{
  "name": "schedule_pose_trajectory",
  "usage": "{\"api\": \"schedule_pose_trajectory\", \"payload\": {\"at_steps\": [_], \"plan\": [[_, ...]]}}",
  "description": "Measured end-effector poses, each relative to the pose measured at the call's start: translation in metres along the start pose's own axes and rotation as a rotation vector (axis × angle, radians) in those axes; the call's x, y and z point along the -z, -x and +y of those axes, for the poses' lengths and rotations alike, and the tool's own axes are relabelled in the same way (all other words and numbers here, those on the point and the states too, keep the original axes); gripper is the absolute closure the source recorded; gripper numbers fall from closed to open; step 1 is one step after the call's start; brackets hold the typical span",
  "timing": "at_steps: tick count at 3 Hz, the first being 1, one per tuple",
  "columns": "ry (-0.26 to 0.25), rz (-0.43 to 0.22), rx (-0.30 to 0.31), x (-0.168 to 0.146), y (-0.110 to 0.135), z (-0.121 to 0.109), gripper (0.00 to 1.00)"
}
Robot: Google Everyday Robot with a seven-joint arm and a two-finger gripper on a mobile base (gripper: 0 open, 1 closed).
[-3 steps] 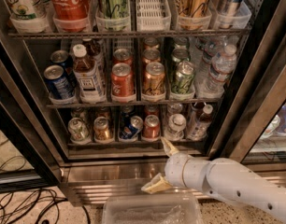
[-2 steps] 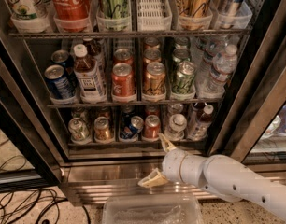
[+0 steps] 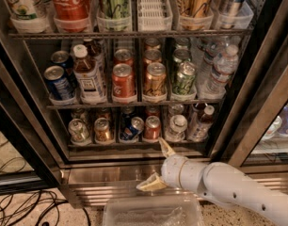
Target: Pick pepsi can from bottom shelf of fridge
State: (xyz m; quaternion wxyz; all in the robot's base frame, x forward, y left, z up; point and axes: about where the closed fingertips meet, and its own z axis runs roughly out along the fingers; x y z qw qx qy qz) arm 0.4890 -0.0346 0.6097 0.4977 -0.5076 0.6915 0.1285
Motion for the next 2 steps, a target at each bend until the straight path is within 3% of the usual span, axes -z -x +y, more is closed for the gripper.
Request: {"api": "schedule_pose_trajectory", "payload": {"at_steps": [1,2], "plan": [[-0.088,-0.079,-0.022,-0.008,0.002,-0.001,0.00],[-0.206,-0.182,-0.082,-0.027,0.008,-0.005,0.00]]}}
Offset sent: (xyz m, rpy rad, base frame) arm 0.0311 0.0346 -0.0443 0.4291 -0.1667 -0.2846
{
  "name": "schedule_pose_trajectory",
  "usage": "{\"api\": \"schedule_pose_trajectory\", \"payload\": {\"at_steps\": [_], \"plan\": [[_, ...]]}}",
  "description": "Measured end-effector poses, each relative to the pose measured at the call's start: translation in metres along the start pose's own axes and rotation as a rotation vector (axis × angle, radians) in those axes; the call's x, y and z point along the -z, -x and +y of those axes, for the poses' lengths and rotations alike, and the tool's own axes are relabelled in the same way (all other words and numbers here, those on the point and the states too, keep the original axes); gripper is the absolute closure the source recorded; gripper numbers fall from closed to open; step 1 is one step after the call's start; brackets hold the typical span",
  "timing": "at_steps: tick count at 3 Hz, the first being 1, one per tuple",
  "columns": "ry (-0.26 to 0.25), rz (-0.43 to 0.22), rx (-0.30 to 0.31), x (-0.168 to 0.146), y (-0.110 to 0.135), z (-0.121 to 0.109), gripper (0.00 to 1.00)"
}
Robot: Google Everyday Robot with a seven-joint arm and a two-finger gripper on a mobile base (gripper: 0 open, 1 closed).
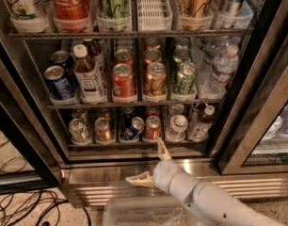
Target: Pick pepsi can from bottom shelf of fridge
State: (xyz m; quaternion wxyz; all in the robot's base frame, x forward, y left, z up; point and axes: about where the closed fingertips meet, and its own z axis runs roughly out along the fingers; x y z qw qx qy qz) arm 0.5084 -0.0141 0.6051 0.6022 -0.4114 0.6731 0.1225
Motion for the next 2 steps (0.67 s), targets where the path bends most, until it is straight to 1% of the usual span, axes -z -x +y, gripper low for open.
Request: {"api": "schedule_pose_trajectory", "payload": {"at_steps": [1,2], "plan": [[-0.081,-0.056,-0.099,-0.0143,-0.0089,0.0065,0.00],[-0.133,-0.080,-0.179,-0.0217,-0.0123,0.0135,0.00]]}}
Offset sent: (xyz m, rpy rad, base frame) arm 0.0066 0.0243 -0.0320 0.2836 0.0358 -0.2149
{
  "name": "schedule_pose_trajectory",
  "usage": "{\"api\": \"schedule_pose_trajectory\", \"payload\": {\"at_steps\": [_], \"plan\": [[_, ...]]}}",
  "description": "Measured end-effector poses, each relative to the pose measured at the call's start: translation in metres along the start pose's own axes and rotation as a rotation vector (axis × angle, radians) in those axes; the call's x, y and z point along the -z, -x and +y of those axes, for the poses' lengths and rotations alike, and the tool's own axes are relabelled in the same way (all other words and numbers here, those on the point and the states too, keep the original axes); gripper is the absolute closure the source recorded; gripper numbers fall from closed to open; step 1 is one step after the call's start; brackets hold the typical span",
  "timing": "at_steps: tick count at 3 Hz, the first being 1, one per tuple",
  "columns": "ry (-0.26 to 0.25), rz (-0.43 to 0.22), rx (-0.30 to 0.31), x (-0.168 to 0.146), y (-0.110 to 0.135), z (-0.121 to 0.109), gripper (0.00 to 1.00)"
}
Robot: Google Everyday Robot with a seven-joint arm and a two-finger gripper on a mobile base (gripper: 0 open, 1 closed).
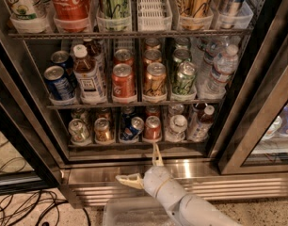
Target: Pick pepsi can from bottom shelf of fridge
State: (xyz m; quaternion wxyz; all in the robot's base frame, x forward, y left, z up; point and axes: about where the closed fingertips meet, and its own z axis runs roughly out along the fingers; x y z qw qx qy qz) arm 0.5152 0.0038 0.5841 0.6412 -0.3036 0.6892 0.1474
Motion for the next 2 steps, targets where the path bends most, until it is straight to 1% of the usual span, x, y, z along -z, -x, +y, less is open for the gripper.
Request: {"api": "schedule_pose_trajectory", "payload": {"at_steps": [1,2], "plan": [[-0.028,-0.035,-0.070,-0.0065,0.0023,0.0071,0.00],[-0.028,-0.035,-0.070,-0.0065,0.0023,0.0071,0.00]]}}
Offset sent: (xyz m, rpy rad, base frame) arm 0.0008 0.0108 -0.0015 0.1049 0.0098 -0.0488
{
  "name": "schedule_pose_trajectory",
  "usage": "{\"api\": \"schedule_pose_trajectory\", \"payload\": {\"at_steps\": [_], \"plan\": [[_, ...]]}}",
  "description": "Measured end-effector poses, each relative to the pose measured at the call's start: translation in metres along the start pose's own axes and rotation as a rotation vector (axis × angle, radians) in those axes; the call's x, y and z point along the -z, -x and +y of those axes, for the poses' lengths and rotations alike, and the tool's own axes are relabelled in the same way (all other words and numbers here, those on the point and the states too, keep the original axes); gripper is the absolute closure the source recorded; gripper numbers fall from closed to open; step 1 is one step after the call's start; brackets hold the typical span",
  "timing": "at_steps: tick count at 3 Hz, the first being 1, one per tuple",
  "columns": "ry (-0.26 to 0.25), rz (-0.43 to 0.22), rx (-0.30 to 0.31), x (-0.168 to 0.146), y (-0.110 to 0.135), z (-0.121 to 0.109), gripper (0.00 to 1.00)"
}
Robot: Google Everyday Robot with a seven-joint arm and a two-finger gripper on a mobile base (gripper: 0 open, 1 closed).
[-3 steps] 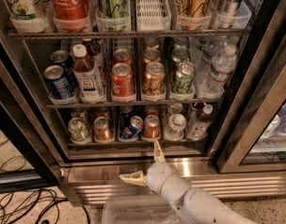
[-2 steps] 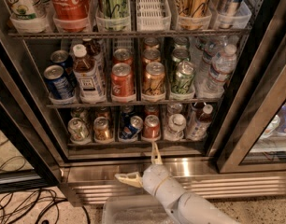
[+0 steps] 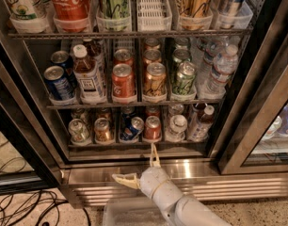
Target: Pick pepsi can from bottom shelf of fridge
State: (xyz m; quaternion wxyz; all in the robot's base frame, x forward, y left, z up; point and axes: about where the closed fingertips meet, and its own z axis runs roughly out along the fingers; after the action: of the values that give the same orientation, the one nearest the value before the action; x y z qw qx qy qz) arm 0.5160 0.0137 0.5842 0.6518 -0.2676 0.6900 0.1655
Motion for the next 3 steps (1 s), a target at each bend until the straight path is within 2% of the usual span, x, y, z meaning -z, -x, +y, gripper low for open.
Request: {"api": "schedule_pose_trajectory", "payload": {"at_steps": [1,2,3], "plan": [[0.000,-0.021,-0.010,-0.007,-0.002,0.004,0.00],[-0.009,-0.071,0.001,-0.018,0.006,0.004,0.02],[-0.022,-0.112,0.006,-0.028,0.011,0.003,0.09]]}}
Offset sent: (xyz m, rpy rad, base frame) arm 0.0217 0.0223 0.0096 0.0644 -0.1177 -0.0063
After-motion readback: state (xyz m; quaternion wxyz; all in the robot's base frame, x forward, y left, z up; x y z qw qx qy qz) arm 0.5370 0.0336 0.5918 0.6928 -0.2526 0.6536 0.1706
